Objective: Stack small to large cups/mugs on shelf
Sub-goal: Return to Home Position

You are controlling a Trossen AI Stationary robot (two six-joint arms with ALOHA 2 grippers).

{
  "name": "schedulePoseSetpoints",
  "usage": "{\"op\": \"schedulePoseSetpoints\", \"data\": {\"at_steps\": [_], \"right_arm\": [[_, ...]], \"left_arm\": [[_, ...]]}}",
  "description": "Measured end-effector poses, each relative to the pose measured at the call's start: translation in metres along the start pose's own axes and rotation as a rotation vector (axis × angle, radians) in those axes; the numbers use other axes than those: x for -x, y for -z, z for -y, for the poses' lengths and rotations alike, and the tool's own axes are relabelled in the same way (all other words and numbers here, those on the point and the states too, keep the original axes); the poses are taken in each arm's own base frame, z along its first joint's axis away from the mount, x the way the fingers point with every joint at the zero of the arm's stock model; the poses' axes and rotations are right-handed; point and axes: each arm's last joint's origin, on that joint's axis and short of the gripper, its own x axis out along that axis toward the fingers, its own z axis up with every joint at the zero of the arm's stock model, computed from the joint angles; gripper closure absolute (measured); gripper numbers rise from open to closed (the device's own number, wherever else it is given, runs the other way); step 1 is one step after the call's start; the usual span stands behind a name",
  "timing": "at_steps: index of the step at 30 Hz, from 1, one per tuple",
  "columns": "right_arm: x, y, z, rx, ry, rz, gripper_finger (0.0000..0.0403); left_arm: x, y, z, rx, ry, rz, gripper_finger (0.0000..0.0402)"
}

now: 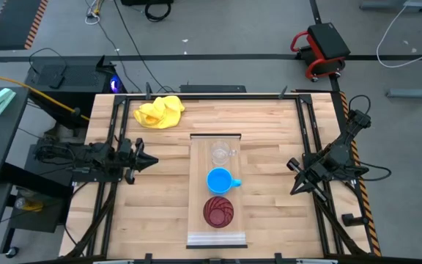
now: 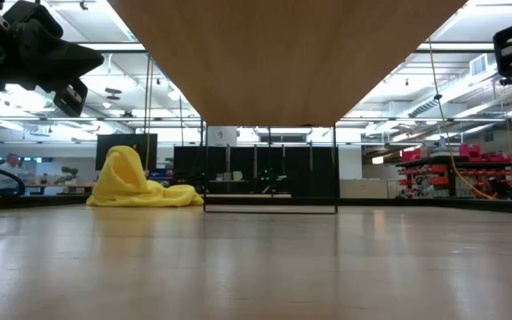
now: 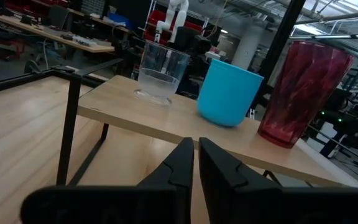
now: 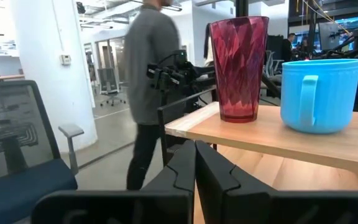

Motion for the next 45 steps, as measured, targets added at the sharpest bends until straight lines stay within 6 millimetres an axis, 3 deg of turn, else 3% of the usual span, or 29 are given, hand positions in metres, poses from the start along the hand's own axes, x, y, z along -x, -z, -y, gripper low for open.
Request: {"op": "schedulePoseSetpoints", "data": {"at_steps": [45], "right_arm": [[0.0, -0.0003, 0.0, 0.0, 0.0, 0.001, 0.0386]], "left_arm": [[0.0, 0.0004, -0.0001, -0.001, -0.001, -0.002, 0.0373]]}}
